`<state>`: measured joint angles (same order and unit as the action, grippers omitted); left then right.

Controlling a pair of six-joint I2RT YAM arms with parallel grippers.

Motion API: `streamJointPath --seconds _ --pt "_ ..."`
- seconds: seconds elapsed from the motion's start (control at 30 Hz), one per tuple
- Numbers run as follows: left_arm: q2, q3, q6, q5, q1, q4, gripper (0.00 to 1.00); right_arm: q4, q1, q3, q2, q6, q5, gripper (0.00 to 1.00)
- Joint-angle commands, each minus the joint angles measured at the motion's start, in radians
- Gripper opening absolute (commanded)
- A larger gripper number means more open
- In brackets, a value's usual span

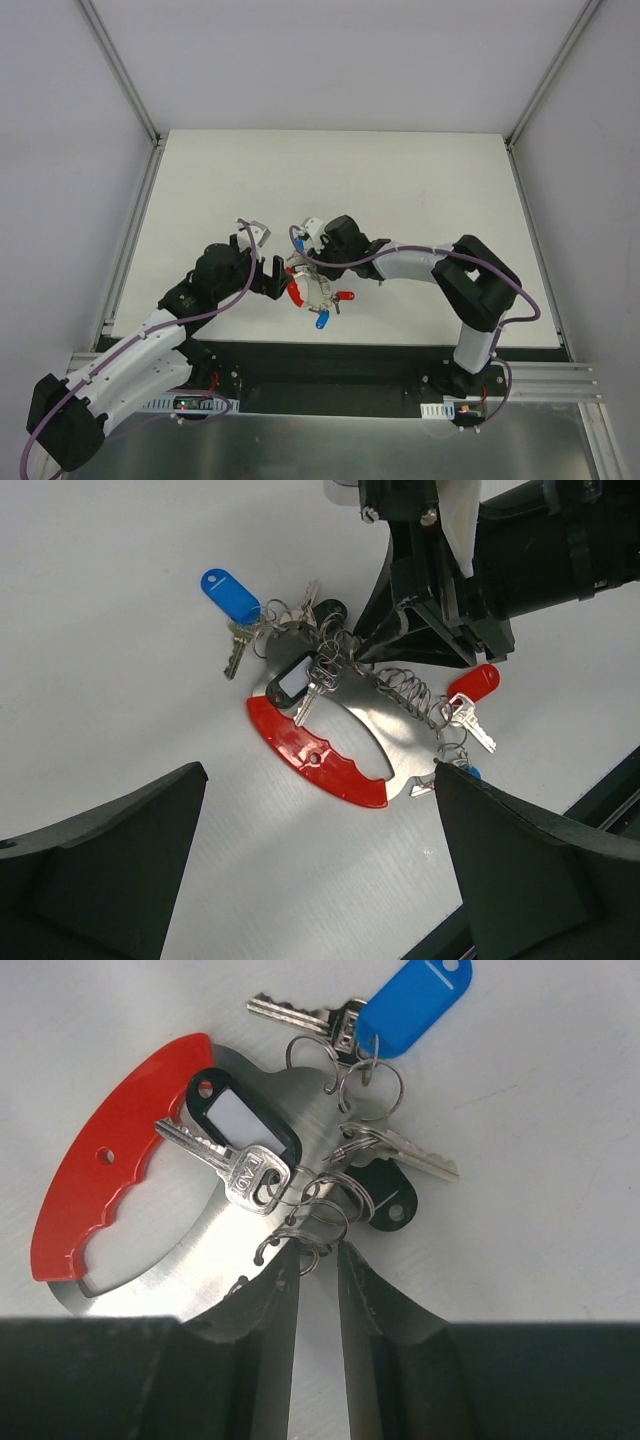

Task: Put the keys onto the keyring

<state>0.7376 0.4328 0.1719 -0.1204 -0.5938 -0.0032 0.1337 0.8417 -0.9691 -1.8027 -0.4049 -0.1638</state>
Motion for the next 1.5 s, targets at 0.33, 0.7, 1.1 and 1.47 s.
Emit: streamJointPath --seconds 0.33,0.7,1.1,1.47 --pt "-0.044 -0.022 0.021 0.048 0.009 0.034 0.98 -0.129 0.071 -0.042 -0.031 -0.005 0.267 0.08" --pt "-0.047 -0.02 0.043 0.047 0.009 0.048 0.98 -0.129 0.073 -0.013 0.133 0.011 0.271 0.01" --pt "-0.001 -0.034 0.089 0.007 0.009 0.129 0.98 -0.06 0.071 0.038 0.201 -0.02 0.245 0.01" --pt "0.013 -0.035 -0.011 -0.12 0.009 0.268 0.96 -0.032 0.071 0.079 0.342 -0.093 0.19 0.01"
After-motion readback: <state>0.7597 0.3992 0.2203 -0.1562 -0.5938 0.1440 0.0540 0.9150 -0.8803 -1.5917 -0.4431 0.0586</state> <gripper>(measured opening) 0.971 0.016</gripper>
